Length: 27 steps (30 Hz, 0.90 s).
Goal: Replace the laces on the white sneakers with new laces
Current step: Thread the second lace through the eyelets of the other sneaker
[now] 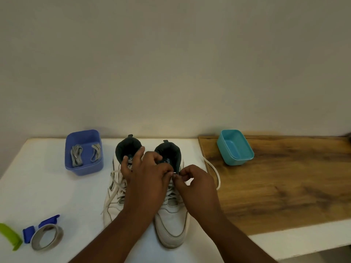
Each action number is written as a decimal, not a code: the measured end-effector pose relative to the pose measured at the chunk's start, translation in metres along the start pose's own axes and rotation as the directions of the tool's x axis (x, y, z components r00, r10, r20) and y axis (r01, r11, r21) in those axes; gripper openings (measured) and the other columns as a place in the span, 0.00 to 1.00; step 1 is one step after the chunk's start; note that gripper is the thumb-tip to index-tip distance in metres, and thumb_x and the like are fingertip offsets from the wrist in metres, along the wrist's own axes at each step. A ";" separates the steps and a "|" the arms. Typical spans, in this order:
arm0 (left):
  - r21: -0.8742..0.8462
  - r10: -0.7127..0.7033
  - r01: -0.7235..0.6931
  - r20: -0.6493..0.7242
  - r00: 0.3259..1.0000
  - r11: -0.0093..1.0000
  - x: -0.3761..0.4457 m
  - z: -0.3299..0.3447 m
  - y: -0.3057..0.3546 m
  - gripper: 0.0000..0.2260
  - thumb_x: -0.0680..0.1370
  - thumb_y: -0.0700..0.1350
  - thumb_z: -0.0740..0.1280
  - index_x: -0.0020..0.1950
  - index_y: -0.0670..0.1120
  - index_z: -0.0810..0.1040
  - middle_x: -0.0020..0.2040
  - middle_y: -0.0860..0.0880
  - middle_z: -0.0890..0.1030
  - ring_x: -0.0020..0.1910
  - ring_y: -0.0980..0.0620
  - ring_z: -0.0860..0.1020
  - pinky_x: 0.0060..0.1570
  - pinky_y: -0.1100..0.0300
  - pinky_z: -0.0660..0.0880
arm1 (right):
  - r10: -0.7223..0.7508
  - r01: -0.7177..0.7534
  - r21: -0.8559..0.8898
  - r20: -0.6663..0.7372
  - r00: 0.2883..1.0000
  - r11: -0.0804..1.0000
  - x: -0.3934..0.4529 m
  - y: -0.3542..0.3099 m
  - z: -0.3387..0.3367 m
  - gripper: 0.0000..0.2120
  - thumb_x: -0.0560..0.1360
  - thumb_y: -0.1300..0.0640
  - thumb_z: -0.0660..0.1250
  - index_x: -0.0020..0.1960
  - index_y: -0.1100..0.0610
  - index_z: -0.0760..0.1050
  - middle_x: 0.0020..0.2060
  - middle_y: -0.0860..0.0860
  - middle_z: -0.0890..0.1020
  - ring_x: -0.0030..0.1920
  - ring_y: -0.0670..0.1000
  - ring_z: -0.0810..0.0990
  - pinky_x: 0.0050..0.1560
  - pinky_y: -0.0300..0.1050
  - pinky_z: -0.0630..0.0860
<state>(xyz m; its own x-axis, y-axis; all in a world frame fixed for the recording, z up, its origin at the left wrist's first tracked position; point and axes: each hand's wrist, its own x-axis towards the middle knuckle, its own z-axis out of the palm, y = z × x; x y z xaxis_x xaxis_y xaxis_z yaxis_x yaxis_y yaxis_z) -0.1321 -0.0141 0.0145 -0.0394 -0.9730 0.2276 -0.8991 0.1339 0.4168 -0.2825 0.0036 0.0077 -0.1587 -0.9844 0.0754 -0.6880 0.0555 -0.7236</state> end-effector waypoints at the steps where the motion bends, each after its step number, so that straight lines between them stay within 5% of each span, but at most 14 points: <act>1: 0.005 -0.014 0.014 0.004 1.000 1.000 0.000 0.002 0.000 0.02 0.74 0.54 0.73 0.46 0.60 0.84 0.61 0.54 0.78 0.74 0.42 0.65 0.72 0.35 0.52 | 0.001 -0.001 0.020 0.001 1.000 1.000 0.000 0.001 0.001 0.07 0.76 0.44 0.72 0.48 0.47 0.80 0.39 0.40 0.81 0.43 0.41 0.80 0.43 0.35 0.75; 12: -0.010 -0.038 0.038 -0.007 0.999 0.999 0.002 0.013 0.003 0.03 0.74 0.56 0.72 0.47 0.62 0.84 0.67 0.54 0.76 0.77 0.42 0.60 0.74 0.37 0.47 | 0.047 -0.056 0.151 0.059 0.997 0.987 0.006 0.009 -0.002 0.05 0.81 0.55 0.67 0.49 0.50 0.82 0.42 0.41 0.83 0.47 0.40 0.80 0.48 0.36 0.77; 17: -0.003 -0.012 0.012 0.009 1.000 1.000 0.002 0.012 0.001 0.06 0.77 0.58 0.68 0.51 0.63 0.83 0.67 0.56 0.76 0.77 0.44 0.59 0.74 0.37 0.44 | -0.029 0.022 0.097 0.074 0.997 0.995 0.006 0.007 -0.004 0.06 0.80 0.57 0.67 0.46 0.50 0.80 0.40 0.42 0.81 0.45 0.42 0.79 0.43 0.31 0.74; 20: 0.042 0.024 -0.027 0.076 0.997 0.999 0.002 0.008 -0.004 0.16 0.79 0.64 0.56 0.55 0.63 0.82 0.67 0.59 0.75 0.78 0.45 0.59 0.74 0.35 0.43 | -0.043 0.042 0.032 0.036 0.998 0.999 0.009 0.008 -0.005 0.09 0.81 0.58 0.62 0.43 0.50 0.74 0.36 0.45 0.78 0.38 0.44 0.77 0.37 0.38 0.73; 22: 0.100 0.037 -0.051 0.142 0.989 0.994 0.003 0.002 -0.005 0.25 0.77 0.71 0.49 0.58 0.63 0.80 0.68 0.61 0.74 0.78 0.46 0.58 0.73 0.34 0.40 | 0.109 -0.088 0.216 -0.087 0.990 0.972 0.012 0.003 -0.013 0.10 0.82 0.60 0.59 0.43 0.55 0.74 0.35 0.49 0.77 0.34 0.44 0.74 0.36 0.42 0.72; 24: 0.129 0.039 -0.064 0.191 0.981 0.990 0.003 -0.005 -0.006 0.32 0.72 0.78 0.48 0.61 0.63 0.79 0.69 0.62 0.72 0.79 0.48 0.56 0.72 0.34 0.36 | 0.413 -0.227 0.675 -0.127 0.902 0.703 0.020 -0.007 -0.030 0.11 0.82 0.62 0.56 0.49 0.60 0.77 0.38 0.55 0.81 0.34 0.46 0.77 0.36 0.43 0.76; 27: 0.170 0.043 -0.085 0.237 0.970 0.982 0.003 -0.011 -0.006 0.36 0.66 0.81 0.51 0.64 0.63 0.75 0.69 0.63 0.70 0.80 0.50 0.52 0.72 0.33 0.35 | 0.634 -0.028 0.978 -0.111 0.765 0.205 0.029 -0.011 -0.066 0.11 0.82 0.62 0.57 0.58 0.65 0.75 0.43 0.58 0.85 0.37 0.51 0.84 0.39 0.43 0.82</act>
<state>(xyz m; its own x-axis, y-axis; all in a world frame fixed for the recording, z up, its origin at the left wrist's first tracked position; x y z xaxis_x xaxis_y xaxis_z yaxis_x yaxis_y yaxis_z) -0.1219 -0.0158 0.0222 -0.1806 -0.9831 0.0301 -0.9535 0.1825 0.2399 -0.3263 -0.0144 0.0631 -0.6362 -0.6996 -0.3252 0.5565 -0.1241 -0.8216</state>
